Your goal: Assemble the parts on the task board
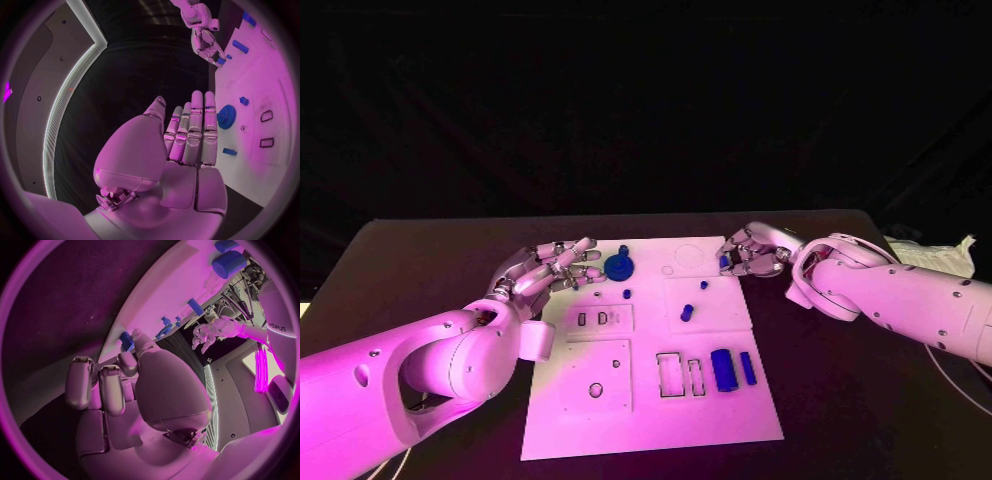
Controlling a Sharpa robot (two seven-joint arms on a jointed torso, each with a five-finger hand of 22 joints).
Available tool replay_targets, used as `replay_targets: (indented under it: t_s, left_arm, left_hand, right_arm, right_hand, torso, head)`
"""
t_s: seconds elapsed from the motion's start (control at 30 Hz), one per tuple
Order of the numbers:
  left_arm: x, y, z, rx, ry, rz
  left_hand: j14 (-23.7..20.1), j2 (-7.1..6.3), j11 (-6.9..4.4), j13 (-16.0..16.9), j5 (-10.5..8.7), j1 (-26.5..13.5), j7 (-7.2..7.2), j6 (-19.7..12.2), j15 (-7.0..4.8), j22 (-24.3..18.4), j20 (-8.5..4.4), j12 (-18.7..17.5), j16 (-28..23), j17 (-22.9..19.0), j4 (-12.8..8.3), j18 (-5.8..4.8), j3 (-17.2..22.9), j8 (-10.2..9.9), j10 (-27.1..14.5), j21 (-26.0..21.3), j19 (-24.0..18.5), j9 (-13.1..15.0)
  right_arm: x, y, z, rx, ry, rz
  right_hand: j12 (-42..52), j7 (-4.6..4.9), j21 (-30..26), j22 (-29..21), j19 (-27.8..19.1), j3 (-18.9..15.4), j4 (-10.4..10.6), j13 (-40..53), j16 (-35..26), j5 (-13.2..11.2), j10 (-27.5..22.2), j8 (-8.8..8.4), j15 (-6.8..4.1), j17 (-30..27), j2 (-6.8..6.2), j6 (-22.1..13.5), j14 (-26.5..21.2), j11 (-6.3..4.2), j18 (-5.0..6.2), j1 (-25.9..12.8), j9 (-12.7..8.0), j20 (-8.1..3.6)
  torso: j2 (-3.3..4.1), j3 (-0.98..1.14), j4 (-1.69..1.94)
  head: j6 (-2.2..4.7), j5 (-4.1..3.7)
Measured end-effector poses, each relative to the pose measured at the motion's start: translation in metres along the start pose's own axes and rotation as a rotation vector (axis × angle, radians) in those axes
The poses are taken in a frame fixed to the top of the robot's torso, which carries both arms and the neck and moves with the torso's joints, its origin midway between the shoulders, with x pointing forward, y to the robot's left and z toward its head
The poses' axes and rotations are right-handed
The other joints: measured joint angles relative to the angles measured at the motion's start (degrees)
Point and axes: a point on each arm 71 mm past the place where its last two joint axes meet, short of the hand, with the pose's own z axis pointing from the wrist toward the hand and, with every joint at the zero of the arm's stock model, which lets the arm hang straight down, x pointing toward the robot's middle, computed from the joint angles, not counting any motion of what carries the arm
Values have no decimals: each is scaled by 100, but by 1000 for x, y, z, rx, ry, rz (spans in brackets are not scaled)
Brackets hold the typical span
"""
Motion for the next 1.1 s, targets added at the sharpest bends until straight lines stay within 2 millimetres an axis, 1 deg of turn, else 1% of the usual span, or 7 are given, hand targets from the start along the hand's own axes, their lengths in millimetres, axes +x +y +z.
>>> replay_targets:
  t_s: [0.27,0.33,0.43,0.9,0.93,1.03,1.1]
  left_arm:
    - [0,0,0,-1,0,0]
    - [0,0,0,-1,-1,0]
    - [0,0,0,-2,-1,0]
    - [-1,0,0,-4,-2,1]
    - [-1,0,0,-4,-2,1]
    - [-1,0,0,-4,-2,1]
    - [-1,0,0,-4,-2,1]
  left_hand:
    - [0,0,0,0,0,0,0,0,0,0,0,0,0,0,0,0,0,0,0,0,0,0]
    - [0,0,0,0,0,0,0,0,0,0,0,0,0,4,0,0,0,0,0,0,0,0]
    - [0,0,0,1,0,0,0,0,0,0,0,0,0,5,0,0,0,0,0,0,0,0]
    - [0,0,0,1,0,0,0,0,0,0,0,0,0,4,0,0,0,0,0,0,0,0]
    - [0,0,0,1,0,0,0,0,0,0,0,0,0,4,0,0,0,0,0,0,0,0]
    - [0,0,0,-4,0,0,0,0,0,0,0,0,0,10,-16,-1,-16,0,0,0,0,0]
    - [0,0,0,-4,0,0,0,0,0,0,0,0,0,10,-16,0,-16,0,0,0,0,0]
  right_arm:
    - [1,0,1,6,2,-1]
    - [1,-1,0,10,2,-3]
    - [0,-2,0,15,2,-6]
    - [0,-4,0,31,1,-15]
    - [0,-4,0,31,1,-15]
    - [0,-2,0,28,-3,-15]
    - [1,0,0,23,-8,-13]
  right_hand:
    - [37,-57,0,38,21,40,-8,41,-1,-47,0,44,-41,1,32,160,1,0,0,-2,30,-21]
    - [39,-58,9,44,21,86,-22,51,20,-76,0,44,-41,1,61,161,1,0,0,0,34,-21]
    - [44,-58,22,49,42,88,-24,50,20,-76,0,44,-41,1,63,161,1,0,-1,2,36,-42]
    - [44,-58,22,48,41,103,-39,49,19,-112,0,44,-61,0,68,161,22,0,0,8,35,-42]
    - [44,-58,22,48,41,141,-34,49,19,-173,-8,44,-61,0,69,161,22,-8,0,7,38,-42]
    - [53,-93,22,55,45,304,-62,49,19,-489,-21,61,-83,0,115,256,0,-21,0,-39,56,-45]
    - [67,-124,31,87,72,387,-90,48,33,-600,-21,94,-104,0,130,331,2,-21,-1,-54,69,-72]
  torso:
    - [0,0,3]
    - [0,0,2]
    - [0,1,2]
    - [0,2,1]
    - [0,3,-1]
    - [0,3,-2]
    - [0,4,-1]
  head:
    - [-10,-7]
    - [-13,-8]
    - [-17,-7]
    - [-30,-11]
    - [-31,-11]
    - [-32,-12]
    - [-35,-12]
